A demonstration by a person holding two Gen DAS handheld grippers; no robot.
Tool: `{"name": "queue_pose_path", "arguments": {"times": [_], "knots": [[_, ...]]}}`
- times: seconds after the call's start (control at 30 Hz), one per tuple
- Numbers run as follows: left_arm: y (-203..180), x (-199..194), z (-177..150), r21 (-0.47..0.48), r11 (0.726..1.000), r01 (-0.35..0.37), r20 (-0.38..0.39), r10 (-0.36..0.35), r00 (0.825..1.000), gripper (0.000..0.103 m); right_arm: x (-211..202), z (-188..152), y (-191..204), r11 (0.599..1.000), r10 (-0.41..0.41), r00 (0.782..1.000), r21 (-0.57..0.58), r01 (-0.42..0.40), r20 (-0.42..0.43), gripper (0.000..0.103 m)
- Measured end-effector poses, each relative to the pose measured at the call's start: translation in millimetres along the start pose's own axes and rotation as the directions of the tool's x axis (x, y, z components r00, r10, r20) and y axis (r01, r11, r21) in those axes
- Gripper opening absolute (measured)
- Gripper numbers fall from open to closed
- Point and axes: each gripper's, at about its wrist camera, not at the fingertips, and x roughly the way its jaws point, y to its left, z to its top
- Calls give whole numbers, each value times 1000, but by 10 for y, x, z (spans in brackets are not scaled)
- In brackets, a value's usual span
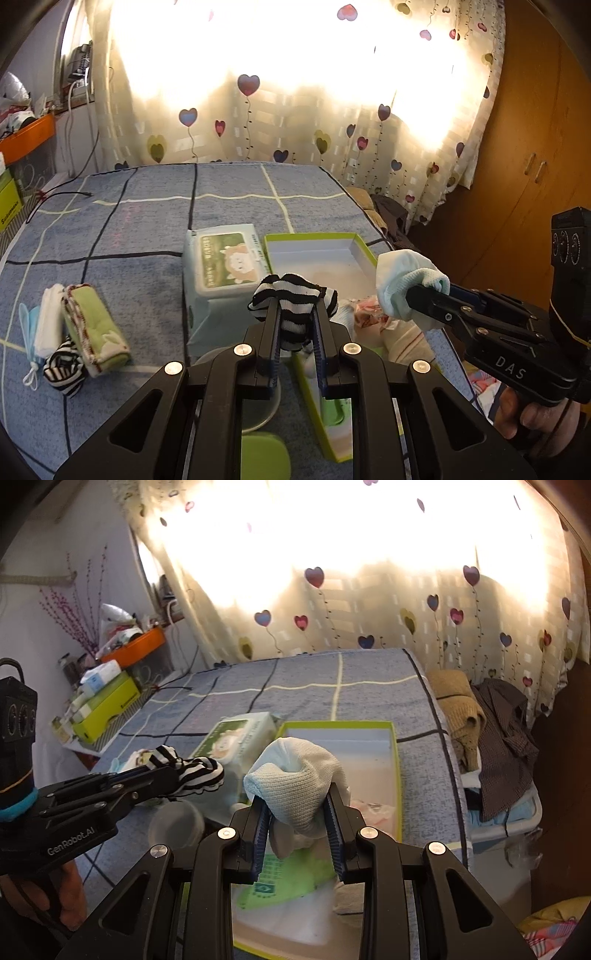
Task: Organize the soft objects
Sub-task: 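Carry the striped sock with the left gripper while the right gripper carries the white cloth to the tray, then lower the striped sock and white cloth into the tray and open both grippers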
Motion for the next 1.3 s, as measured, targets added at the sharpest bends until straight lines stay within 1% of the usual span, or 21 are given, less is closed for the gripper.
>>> {"name": "queue_pose_path", "arguments": {"times": [0.3,0.5,0.6,0.67,0.87,1.0,1.1,1.2,1.3], "knots": [[-114,290,123,25,1000,13,-34,-12,999,16,308,47,-304,999,-37,999,29,38,-37,27],[-166,523,201,35,999,22,-71,-20,997,16,569,79,-389,999,-50,996,16,51,-73,28],[-188,658,222,36,999,20,-95,-16,995,16,693,96,-418,999,-49,994,3,49,-93,29],[-200,733,230,35,999,26,-111,-22,994,16,736,92,-438,999,-48,993,-2,48,-104,32],[-205,958,258,30,999,29,-151,-24,988,16,729,93,-463,999,-47,993,-1,47,-105,43],[-188,1067,260,18,999,44,-173,-40,984,18,709,86,-485,998,-54,993,3,55,-104,44],[-181,1101,241,4,998,61,-184,-60,981,22,687,81,-489,999,-53,994,7,54,-100,45],[-188,1068,252,-2,997,74,-171,-73,983,24,650,84,-487,999,-50,994,11,51,-92,45],[-189,1014,275,-2,997,80,-151,-80,985,28,600,76,-478,999,-48,995,15,50,-84,45]]}}
